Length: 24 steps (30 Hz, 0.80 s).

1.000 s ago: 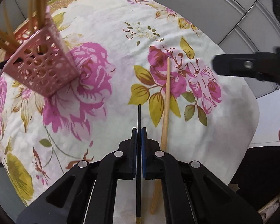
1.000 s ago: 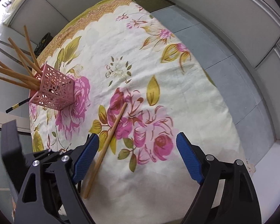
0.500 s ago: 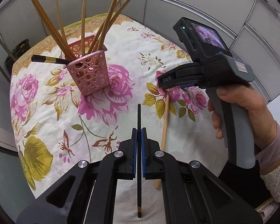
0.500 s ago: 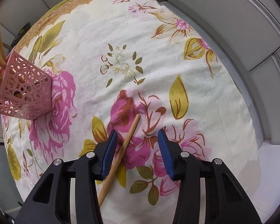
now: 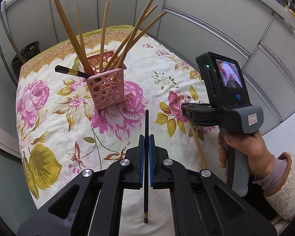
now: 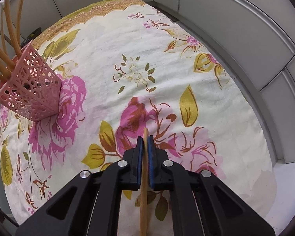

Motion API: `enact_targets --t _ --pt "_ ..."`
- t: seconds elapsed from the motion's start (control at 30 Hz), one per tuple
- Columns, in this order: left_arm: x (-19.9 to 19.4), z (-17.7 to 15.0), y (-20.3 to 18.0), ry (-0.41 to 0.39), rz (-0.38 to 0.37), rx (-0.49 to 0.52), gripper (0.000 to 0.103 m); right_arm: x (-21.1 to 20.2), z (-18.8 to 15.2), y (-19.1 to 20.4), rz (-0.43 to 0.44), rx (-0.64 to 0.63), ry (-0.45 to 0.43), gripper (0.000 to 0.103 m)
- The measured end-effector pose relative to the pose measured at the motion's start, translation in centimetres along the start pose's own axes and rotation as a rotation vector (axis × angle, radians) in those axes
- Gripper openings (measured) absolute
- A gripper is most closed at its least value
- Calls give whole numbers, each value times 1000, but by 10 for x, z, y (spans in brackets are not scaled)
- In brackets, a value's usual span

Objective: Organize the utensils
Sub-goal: 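Lift the black stick upright with the left tool while the right tool lifts its chopstick upright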

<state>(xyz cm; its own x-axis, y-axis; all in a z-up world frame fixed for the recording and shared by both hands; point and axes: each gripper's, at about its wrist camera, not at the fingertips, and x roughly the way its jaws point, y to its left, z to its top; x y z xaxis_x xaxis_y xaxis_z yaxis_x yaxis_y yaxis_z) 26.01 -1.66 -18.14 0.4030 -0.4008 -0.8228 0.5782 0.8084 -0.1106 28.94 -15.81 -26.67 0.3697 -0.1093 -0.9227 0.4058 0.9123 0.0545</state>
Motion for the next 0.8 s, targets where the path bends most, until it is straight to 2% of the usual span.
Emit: enact_targets --t 0.27,0.6,0.8 --pt "-16 4 -5 -71 20 -20 3 -54 -12 -15 50 -9 -151 6" --pt "-51 14 -25 -206 80 -25 3 -145 -18 -30 104 -44 -411 5" --pt "-71 24 -37 -261 83 -13 3 -182 -12 -40 153 -26 -494 5"
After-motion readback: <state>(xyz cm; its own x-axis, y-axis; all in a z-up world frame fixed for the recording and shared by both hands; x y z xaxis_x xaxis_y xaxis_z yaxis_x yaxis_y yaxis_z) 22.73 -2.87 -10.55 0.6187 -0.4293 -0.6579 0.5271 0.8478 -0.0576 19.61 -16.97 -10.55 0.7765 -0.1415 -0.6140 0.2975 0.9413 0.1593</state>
